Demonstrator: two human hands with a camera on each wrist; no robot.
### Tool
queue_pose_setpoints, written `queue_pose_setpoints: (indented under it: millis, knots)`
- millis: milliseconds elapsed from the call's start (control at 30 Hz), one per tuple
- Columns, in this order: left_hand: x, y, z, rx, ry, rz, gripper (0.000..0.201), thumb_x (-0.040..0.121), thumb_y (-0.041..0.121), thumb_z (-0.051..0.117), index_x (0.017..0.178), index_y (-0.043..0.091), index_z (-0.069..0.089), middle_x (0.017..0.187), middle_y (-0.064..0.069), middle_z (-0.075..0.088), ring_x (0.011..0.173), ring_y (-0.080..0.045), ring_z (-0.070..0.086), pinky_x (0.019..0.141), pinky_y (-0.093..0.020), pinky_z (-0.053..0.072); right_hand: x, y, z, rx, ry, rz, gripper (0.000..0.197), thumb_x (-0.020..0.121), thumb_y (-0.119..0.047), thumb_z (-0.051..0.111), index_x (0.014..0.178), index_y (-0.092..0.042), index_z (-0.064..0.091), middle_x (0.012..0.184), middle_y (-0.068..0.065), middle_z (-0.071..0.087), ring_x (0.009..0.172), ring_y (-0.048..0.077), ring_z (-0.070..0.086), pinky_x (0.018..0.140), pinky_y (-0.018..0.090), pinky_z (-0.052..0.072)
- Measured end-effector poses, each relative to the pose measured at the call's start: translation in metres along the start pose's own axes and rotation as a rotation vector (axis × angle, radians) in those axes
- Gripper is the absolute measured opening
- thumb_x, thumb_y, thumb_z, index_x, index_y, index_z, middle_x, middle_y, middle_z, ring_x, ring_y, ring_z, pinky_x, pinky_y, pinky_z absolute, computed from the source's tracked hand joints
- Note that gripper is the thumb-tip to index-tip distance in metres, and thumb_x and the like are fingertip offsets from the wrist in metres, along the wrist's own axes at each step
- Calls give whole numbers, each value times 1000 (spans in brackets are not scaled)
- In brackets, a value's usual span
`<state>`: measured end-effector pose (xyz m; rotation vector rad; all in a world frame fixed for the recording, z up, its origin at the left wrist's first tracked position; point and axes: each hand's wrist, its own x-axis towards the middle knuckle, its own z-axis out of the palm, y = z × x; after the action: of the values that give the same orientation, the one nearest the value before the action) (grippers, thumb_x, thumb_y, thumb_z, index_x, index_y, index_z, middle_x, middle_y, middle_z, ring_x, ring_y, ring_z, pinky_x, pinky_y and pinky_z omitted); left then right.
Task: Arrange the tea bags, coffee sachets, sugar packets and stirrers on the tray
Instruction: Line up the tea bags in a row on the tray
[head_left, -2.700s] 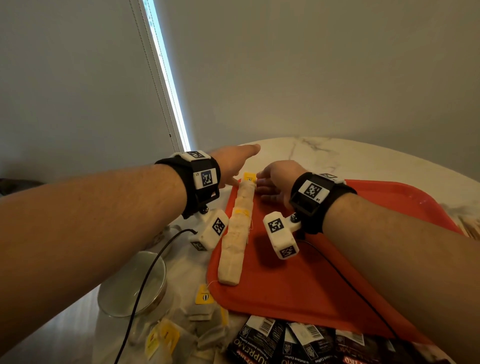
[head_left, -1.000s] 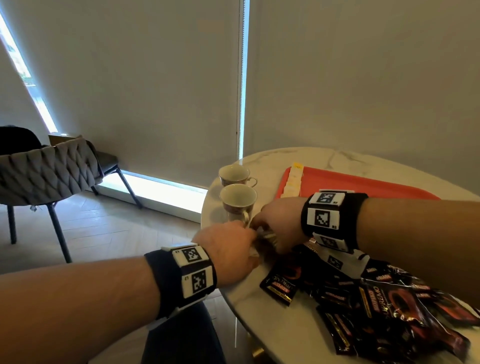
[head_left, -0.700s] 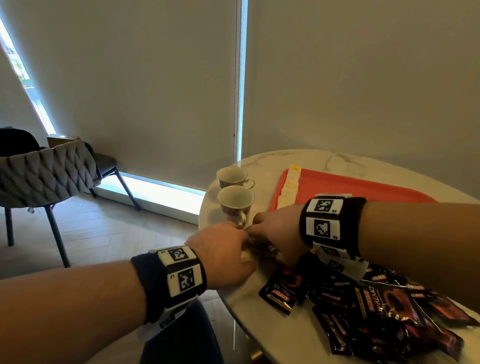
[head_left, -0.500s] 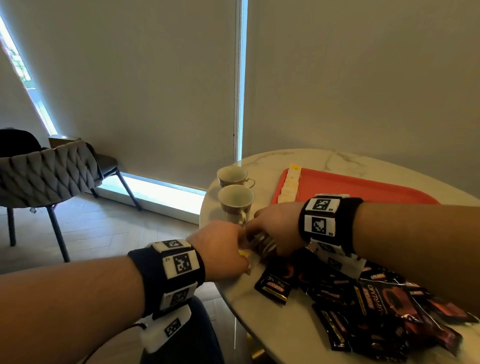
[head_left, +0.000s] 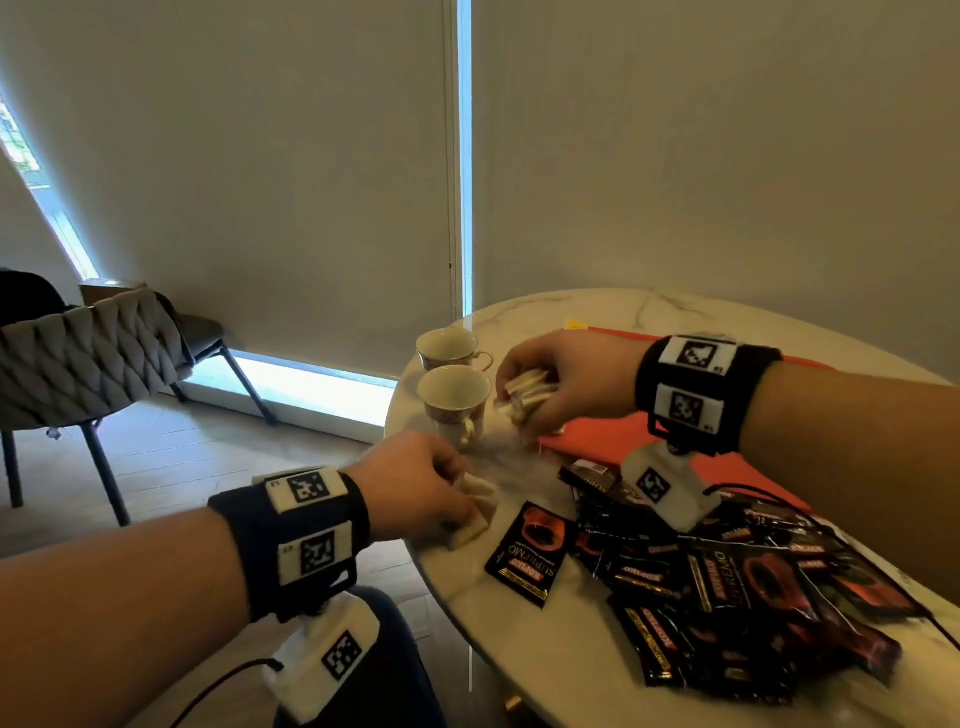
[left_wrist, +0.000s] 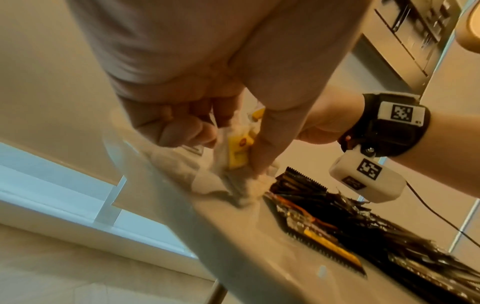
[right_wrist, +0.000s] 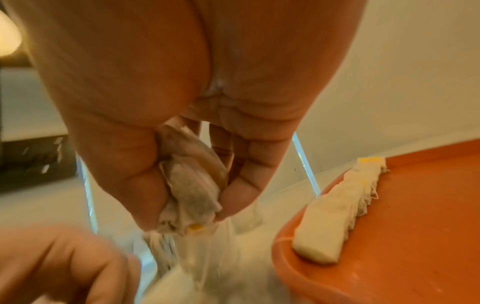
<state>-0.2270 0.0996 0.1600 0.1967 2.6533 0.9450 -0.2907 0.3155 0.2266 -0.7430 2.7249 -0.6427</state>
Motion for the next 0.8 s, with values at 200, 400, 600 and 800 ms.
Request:
queue_pose_setpoints:
  millis: [200,400,600,800]
  knots:
    - [5,24,-10,-339,133,48,30,84,29,79,102,7,71,104,-17,70,99,-32,71,92,-51,62,-9,19,-18,518,136,-16,37,77,5,82,108,-12,71,97,9,71,79,15,69,69,26,58]
    - [31,77,-2,-932,115,49,10,96,-4,57,104,-3,63,102,-27,75,84,-32,78,71,-43,67,-14,48,-29,734,252,16,37,77,8,79,106,-13,70,91,6,74,84,21,70,79,39,60]
    - [72,115,15,-1098,36,-3,24,98,-1,41,112,-7,59,92,-23,76,85,-37,78,66,-39,66,-30,78,-39,771,408,48,39,78,7,78,115,-5,69,97,14,69,80,21,66,73,35,59]
    - [113,139,38,-1445,-126,-76,42,103,11,36,133,1,63,129,-26,69,109,-41,71,81,-53,64,-28,88,-41,378,447,20,38,77,-5,81,110,-23,73,100,-2,76,82,11,70,71,26,59]
